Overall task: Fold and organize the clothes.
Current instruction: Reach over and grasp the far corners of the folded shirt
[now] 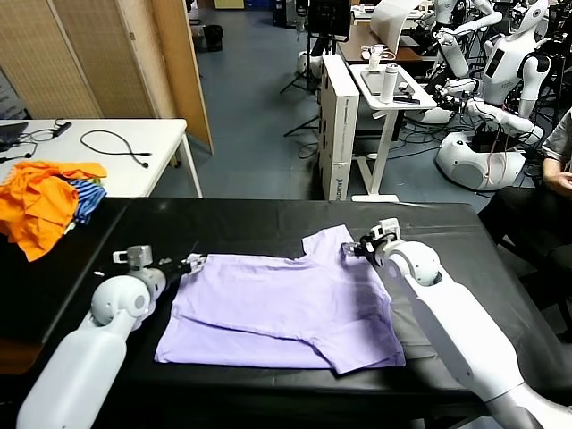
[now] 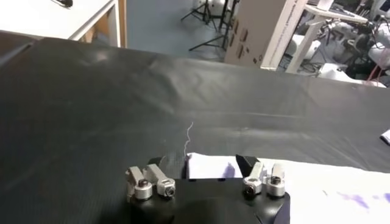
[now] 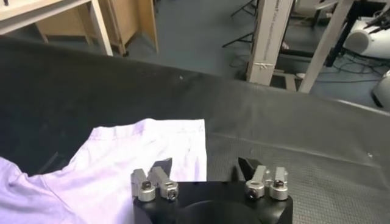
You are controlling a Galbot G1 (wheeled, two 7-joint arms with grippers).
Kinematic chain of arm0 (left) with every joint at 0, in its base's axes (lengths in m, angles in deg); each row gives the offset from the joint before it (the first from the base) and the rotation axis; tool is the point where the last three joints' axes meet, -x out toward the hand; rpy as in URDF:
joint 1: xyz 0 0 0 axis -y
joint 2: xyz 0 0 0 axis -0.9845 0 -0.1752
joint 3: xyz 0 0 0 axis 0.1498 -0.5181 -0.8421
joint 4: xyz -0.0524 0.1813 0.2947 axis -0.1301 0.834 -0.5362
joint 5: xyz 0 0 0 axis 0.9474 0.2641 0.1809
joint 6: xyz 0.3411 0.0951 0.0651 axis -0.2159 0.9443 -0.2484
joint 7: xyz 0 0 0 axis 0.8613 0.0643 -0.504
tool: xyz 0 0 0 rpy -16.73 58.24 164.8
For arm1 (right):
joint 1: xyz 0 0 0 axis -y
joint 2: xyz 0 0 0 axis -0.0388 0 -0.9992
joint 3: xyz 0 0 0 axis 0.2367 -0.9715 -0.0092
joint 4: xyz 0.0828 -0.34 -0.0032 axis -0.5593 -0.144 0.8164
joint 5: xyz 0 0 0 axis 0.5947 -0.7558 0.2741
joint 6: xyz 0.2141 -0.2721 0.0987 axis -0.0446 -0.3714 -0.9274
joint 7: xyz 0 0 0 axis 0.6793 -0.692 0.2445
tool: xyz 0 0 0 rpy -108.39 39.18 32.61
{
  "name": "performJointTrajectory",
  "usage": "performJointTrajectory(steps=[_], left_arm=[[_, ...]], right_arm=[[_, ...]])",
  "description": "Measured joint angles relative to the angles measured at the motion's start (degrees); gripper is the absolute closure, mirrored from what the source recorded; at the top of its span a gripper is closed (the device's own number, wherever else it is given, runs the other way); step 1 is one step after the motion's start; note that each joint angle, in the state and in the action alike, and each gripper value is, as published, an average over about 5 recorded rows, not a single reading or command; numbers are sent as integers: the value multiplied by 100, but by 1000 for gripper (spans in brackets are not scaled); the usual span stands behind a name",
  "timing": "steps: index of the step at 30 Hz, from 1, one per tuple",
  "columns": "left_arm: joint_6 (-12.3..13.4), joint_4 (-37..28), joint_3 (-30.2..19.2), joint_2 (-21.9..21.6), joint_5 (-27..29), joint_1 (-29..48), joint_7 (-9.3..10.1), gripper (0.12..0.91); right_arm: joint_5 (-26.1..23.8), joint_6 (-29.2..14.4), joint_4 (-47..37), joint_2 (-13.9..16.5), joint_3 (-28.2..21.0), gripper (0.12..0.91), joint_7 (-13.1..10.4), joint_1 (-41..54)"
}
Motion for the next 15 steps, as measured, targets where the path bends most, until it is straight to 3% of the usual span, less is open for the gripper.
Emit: performJointTrajectory(steps=[4,8,12,15], left_arm=[[3,41,8,-27,79,-61,-78,423],[16,68,10,-42,145,-108,-143,643],[25,106,7,-51,171,-130,-173,806],[35,125,5,-51,173,-133,-181,834]], right_arm=[[-4,-3,1,-17,4,634,16,-38],[-7,-4,-8,-17,21,802,20,-57],[-10,-4,10,-8,47,877,24,-84],[-19,-4,44,-6,82,885,27,-118]])
